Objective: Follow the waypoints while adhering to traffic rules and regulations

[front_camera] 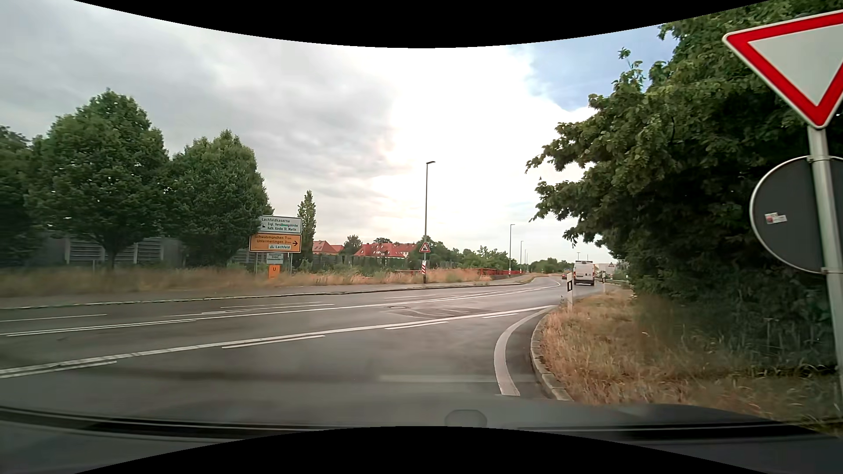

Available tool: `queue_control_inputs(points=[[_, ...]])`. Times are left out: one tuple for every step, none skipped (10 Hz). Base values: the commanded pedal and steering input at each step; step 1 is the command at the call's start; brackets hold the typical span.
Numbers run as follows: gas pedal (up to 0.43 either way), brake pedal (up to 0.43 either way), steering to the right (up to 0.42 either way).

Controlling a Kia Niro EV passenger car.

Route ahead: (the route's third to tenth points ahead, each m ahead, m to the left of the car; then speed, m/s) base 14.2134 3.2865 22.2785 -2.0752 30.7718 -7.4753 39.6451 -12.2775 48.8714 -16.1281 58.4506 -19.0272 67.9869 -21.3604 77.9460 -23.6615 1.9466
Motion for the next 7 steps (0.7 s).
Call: queue_control_inputs(points=[[0.000, 0.049, -0.116], [0.000, 0.049, -0.095], [0.000, 0.055, -0.078], [0.000, 0.055, -0.060], [0.000, 0.055, -0.049], [0.000, 0.061, -0.043], [0.000, 0.079, -0.038]])
